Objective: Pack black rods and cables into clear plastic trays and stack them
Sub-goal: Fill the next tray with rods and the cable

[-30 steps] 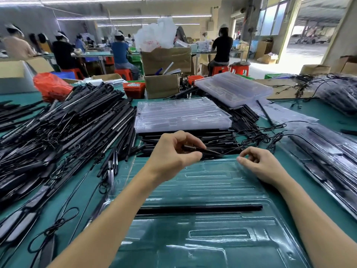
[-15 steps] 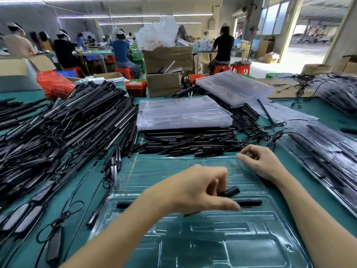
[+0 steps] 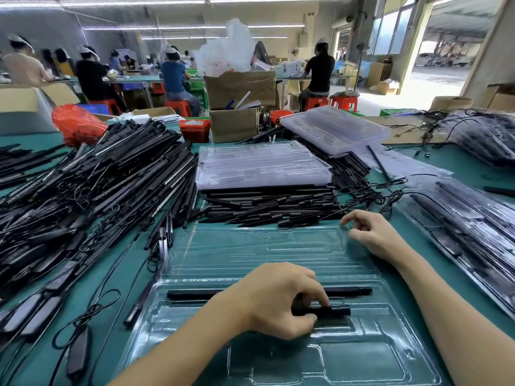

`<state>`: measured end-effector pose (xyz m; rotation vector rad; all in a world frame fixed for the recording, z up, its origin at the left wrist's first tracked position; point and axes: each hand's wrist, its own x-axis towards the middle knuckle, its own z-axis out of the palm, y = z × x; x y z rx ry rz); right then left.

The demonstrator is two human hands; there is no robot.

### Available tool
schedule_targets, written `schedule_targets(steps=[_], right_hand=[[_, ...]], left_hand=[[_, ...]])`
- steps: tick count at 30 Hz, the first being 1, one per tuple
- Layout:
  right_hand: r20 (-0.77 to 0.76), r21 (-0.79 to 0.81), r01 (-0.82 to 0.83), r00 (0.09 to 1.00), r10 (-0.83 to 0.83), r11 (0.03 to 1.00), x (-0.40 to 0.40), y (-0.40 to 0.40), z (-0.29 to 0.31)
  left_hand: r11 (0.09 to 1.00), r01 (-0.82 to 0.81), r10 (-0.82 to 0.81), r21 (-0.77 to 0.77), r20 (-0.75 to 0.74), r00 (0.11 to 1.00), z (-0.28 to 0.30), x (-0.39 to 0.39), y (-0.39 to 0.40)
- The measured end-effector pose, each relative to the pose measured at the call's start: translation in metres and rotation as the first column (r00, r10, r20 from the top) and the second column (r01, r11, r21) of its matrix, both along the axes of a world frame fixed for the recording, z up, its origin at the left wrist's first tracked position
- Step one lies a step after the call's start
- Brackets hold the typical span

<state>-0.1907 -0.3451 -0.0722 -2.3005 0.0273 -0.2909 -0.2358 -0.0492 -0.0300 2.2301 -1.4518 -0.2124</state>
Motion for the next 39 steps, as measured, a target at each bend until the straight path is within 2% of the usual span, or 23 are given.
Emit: schedule_targets(steps=[7,11,14,17,21,26,29,32,35,37,39], right_hand=[[0.003,-0.001,0.019,1.000,-0.019,1.000,-0.002,0.006,0.006],[0.015,-0.053,0.026,1.000,-0.025,0.998,0.000,0.005,0.002],[0.020,-0.090,0.039,0.999,-0.037,0.995,0.002,0.006,-0.001],[0.019,-0.072,0.049,0.999,-0.048,0.996,0.002,0.006,-0.001],[0.009,-0.080,0.052,0.999,-0.051,0.995,0.001,0.005,-0.001],[0.005,-0.088,0.046,0.999,-0.046,0.995,-0.001,0.007,-0.001],[0.000,-0.086,0.053,0.999,-0.053,0.995,-0.001,0.008,0.000],[-0.063,-0.106,0.062,0.996,-0.069,0.992,0.002,0.011,0.008],[-0.163,-0.237,0.128,0.972,-0.169,0.963,0.008,0.021,0.017],[-0.151,-0.340,0.225,0.945,-0.289,0.913,0.013,0.034,0.020],[-0.135,-0.288,0.349,0.908,-0.398,0.892,0.015,0.047,0.019]], left_hand=[[0.993,0.042,-0.049,-0.110,-0.059,0.997,-0.001,-0.003,-0.003],[0.996,0.030,-0.046,-0.085,-0.183,0.982,-0.001,-0.005,-0.004],[0.998,0.044,-0.055,-0.053,-0.214,0.975,-0.003,-0.006,-0.004],[0.998,0.033,-0.041,-0.046,-0.172,0.984,-0.002,-0.005,-0.004],[0.995,-0.069,0.066,-0.076,-0.040,0.997,0.003,0.005,0.002],[0.966,-0.244,0.245,0.088,0.001,0.970,0.014,0.032,0.030],[0.883,-0.374,0.370,0.284,0.071,0.926,0.010,0.042,0.047],[0.806,-0.422,0.467,0.415,-0.009,0.884,-0.001,0.041,0.055],[0.807,-0.437,0.488,0.398,-0.030,0.873,-0.006,0.040,0.053],[0.812,-0.447,0.493,0.376,-0.028,0.870,-0.005,0.041,0.051],[0.823,-0.445,0.487,0.352,-0.037,0.872,-0.004,0.043,0.050]])
